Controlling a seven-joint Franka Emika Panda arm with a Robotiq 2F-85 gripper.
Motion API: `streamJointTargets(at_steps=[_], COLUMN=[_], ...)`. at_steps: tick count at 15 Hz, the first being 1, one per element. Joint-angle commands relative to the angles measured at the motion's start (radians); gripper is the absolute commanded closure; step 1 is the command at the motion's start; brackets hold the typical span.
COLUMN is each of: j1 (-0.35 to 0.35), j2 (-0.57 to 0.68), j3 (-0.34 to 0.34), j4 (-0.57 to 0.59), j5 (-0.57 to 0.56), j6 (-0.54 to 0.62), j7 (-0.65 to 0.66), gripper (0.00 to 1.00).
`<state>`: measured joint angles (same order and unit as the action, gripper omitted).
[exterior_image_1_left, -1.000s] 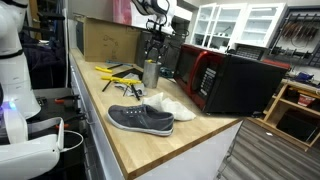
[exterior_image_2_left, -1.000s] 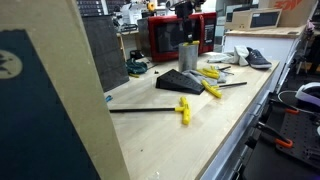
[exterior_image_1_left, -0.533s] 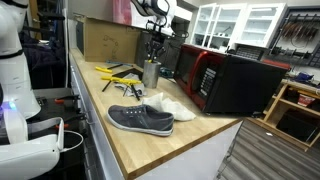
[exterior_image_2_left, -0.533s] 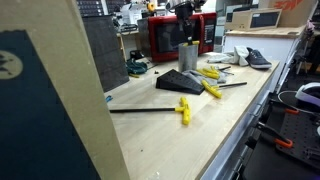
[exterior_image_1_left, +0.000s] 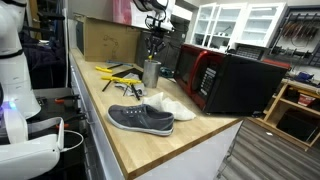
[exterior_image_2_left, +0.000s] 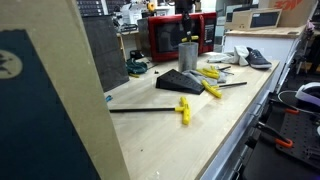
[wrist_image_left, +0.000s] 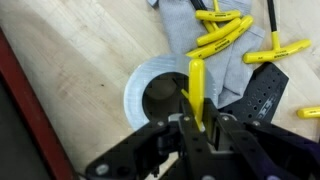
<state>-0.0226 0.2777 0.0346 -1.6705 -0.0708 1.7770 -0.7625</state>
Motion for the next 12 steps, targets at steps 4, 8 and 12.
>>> streamJointTargets(at_steps=[4, 8, 12], j1=[0.018, 0.041, 0.070], j2=[-0.174, -0.245, -0.305], j3=[0.016, 0.020, 0.034], j4=[-0.051, -0.080, -0.113], j5=[-0.030, -0.047, -0.033], j6=[-0.028, -0.041, -0.051], j7=[-0.005, -0.004, -0.018], gripper=[0.96, 0.96, 0.96])
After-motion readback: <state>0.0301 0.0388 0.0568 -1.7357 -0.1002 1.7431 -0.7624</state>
